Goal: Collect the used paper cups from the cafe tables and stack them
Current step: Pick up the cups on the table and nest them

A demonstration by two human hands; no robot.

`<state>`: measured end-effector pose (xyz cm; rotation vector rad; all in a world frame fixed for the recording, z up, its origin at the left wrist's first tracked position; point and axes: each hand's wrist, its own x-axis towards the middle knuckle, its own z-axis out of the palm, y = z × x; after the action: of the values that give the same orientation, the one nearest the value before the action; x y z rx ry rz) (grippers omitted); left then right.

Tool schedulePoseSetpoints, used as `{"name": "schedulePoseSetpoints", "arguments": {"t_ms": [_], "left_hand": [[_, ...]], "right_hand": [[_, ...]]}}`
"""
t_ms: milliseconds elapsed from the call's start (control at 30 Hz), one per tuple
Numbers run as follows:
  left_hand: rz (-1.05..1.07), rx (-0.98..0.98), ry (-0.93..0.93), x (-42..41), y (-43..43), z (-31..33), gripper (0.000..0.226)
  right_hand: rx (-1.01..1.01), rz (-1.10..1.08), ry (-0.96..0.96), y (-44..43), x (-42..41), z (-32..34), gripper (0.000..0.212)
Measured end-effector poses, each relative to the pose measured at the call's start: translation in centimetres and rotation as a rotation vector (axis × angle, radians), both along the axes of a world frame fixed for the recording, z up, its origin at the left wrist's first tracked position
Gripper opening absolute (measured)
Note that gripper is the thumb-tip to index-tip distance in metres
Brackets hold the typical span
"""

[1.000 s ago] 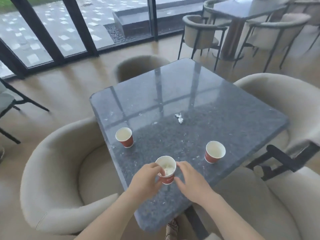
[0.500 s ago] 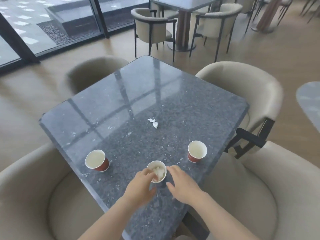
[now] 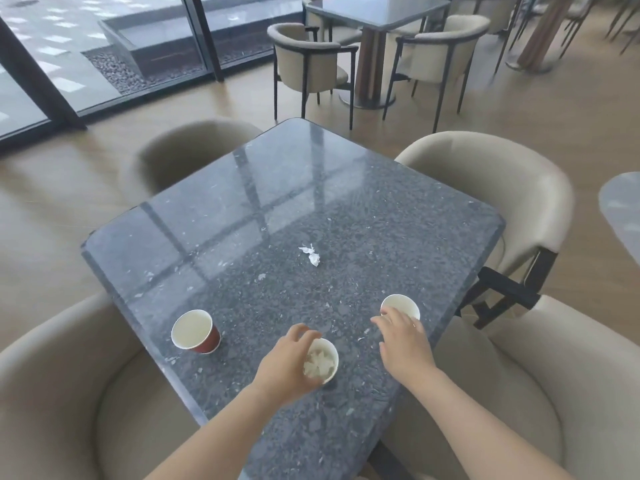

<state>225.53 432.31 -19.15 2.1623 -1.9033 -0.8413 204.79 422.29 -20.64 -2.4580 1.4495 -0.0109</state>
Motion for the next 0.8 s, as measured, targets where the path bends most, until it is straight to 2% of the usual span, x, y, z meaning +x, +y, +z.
{"name": "schedulePoseSetpoints", "arguments": {"t_ms": [100,200,267,467,700,800], "left_hand": [[-0.023,0.049,-0.003,-0.7,-0.2,-0.3,0.067],[-0.033,0.096,-0.044,-0.9,-0.6,-0.8,0.054],[0.011,0.101,-0.055,-0.7,-1.1,-1.2,0.047],[0.134,0.089,-0.044,1.1,-2.0,-1.7,0.047],[0.466,-0.081,0.092,4.3,-2.3,-1.1,0.034],[0.664,-0.081,0.203,4.9,-2.2,-1.0,0.029]], "right_hand": [[-0.017,0.015,0.034,-0.5,-0.2,-0.6,0.047],[-0.021,-0.022,-0.019,-1.2,0.1,-0.7,0.045],[-0.011,-0.020,-0.052,-1.5,0.5,-0.6,0.045],[-0.015,0.102,-0.179,-1.3,2.8,-0.4,0.042],[-0.028,0.234,-0.286,-0.6,5.9,-0.6,0.038],[-0.011,0.252,-0.287,-0.9,6.9,-1.1,0.034]]}}
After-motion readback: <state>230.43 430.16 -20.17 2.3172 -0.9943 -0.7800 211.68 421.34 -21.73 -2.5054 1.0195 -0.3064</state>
